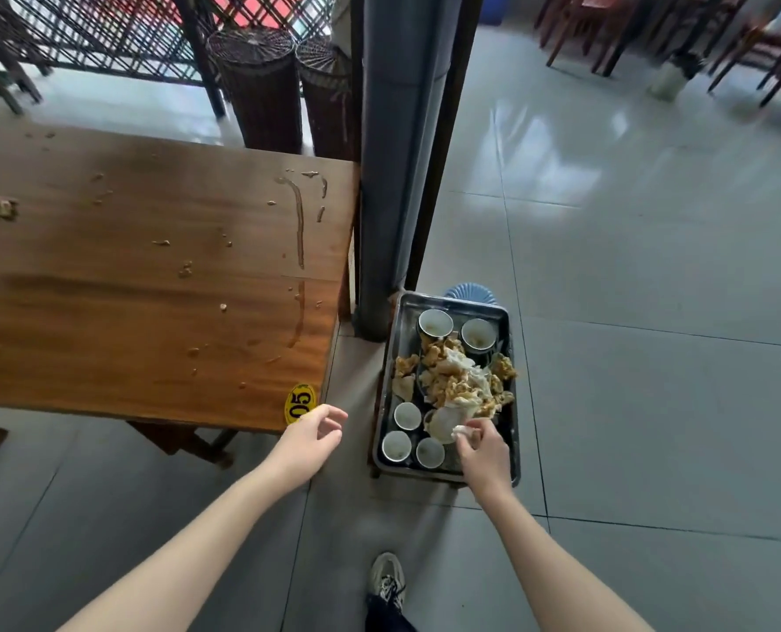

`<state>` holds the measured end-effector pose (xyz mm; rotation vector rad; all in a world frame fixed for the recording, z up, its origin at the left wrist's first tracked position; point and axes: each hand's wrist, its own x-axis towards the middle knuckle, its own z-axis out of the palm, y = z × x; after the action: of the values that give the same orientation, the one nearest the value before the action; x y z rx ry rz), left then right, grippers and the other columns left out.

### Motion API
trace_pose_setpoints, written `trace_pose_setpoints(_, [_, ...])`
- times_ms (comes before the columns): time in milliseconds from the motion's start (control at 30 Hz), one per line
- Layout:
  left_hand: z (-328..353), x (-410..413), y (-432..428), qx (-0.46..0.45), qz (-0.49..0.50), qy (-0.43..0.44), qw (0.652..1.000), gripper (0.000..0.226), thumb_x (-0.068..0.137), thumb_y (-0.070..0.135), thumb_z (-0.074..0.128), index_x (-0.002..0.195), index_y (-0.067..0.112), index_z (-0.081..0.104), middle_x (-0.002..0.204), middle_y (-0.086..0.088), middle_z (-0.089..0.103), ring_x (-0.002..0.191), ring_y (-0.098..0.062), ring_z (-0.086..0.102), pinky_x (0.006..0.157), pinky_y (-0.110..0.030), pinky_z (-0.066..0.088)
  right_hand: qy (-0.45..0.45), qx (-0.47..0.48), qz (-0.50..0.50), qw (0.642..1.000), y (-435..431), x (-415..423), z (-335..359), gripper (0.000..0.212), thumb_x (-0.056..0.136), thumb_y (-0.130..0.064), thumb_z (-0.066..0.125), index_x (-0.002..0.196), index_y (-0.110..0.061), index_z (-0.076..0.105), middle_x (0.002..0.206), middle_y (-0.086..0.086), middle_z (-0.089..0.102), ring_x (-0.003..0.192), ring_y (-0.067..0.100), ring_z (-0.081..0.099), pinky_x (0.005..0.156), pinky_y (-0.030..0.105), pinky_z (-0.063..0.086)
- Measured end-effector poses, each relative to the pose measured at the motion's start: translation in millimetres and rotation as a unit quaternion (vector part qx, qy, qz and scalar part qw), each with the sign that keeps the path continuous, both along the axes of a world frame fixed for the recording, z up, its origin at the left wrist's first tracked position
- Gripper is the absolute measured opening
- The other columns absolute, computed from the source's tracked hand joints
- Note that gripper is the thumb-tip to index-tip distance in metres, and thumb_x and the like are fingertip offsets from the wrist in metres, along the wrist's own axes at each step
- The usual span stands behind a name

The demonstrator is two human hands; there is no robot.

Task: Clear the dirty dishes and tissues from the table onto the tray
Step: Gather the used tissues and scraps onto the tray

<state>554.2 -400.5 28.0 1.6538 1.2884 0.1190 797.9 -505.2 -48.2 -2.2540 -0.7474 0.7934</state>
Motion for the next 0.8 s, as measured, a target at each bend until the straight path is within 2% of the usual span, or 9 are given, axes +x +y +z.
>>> trace_pose_setpoints(100, [6,24,22,0.016,0.002,-0.001,1.0,0.021,0.095,0.012,0.051,0.114,0.02,0.058,0.102,0.004,0.061,0.094,-0.01,0.057,0.078,-0.017,0.042,-0.005,0.003,0.007,1.0,20,23,4,0.018,0.088,-0.015,0.062,0.106,-0.016,0.058,0.096,0.002,0.065,0.088,0.019,0.062,0.076,0.037,0.054])
trace_pose_setpoints(233, [6,41,49,0.028,0.013,0.008,0.999,0.019,0.095,0.015,0.053,0.11,0.026,0.057,0.102,0.006,0.062,0.095,-0.01,0.058,0.072,-0.013,0.042,0.0,-0.012,0.018,1.0,47,42,-2,0.018,0.088,-0.013,0.062,0.105,-0.016,0.058,0.101,0.005,0.065,0.092,0.021,0.061,0.078,0.034,0.053])
trace_pose_setpoints(333, [2,47,68,0.024,0.036,0.02,0.999,0.021,0.095,0.016,0.052,0.113,0.026,0.057,0.106,0.005,0.061,0.096,-0.011,0.058,0.069,-0.012,0.042,0.001,-0.022,0.048,0.999,70,52,-11,0.022,0.087,-0.013,0.062,0.109,-0.011,0.059,0.106,0.006,0.063,0.098,0.022,0.06,0.085,0.037,0.053])
trace_pose_setpoints(467, [-3,52,87,0.025,0.051,0.026,0.998,0.022,0.096,0.016,0.051,0.116,0.025,0.056,0.107,0.005,0.06,0.096,-0.009,0.057,0.069,-0.01,0.042,-0.004,-0.041,0.073,0.996,99,59,-20,0.02,0.088,-0.014,0.06,0.107,-0.014,0.059,0.1,0.0,0.056,0.099,0.021,0.057,0.085,0.038,0.051])
trace_pose_setpoints(533, [-3,53,94,0.024,0.056,0.022,0.998,0.022,0.096,0.017,0.051,0.116,0.025,0.056,0.107,0.005,0.06,0.097,-0.008,0.057,0.07,-0.012,0.042,-0.017,-0.047,0.08,0.996,109,60,-22,0.021,0.088,-0.016,0.059,0.109,-0.015,0.059,0.104,0.002,0.058,0.099,0.021,0.057,0.085,0.036,0.049])
trace_pose_setpoints(700, [-2,46,107,0.019,0.071,0.019,0.997,0.022,0.096,0.015,0.051,0.116,0.023,0.057,0.109,0.001,0.061,0.102,-0.014,0.058,0.086,-0.026,0.048,-0.026,-0.05,0.085,0.995,125,62,-23,0.028,0.089,-0.019,0.062,0.117,-0.017,0.059,0.118,0.002,0.057,0.106,0.018,0.056,0.087,0.03,0.046])
trace_pose_setpoints(800, [-1,34,114,0.021,0.078,0.018,0.997,0.022,0.096,0.014,0.051,0.115,0.023,0.058,0.11,0.0,0.062,0.103,-0.015,0.058,0.087,-0.027,0.048,-0.029,-0.046,0.081,0.995,124,62,-20,0.029,0.088,-0.016,0.064,0.117,-0.016,0.059,0.118,0.002,0.057,0.108,0.017,0.055,0.091,0.03,0.045])
